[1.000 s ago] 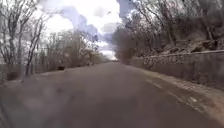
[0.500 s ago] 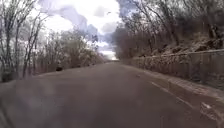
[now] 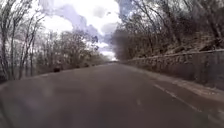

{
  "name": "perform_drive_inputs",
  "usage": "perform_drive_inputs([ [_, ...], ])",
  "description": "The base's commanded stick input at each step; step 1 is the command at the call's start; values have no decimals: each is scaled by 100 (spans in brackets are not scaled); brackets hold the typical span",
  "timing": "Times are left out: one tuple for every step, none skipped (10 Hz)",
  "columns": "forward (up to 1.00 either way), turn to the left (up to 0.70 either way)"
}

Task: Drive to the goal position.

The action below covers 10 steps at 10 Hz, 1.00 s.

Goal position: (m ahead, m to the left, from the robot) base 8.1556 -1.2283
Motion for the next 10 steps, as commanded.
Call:
perform_drive_inputs([
  [68,0],
  [68,0],
  [68,0],
  [68,0],
  [68,0],
  [68,0],
  [68,0],
  [68,0],
  [68,0],
  [68,0],
])
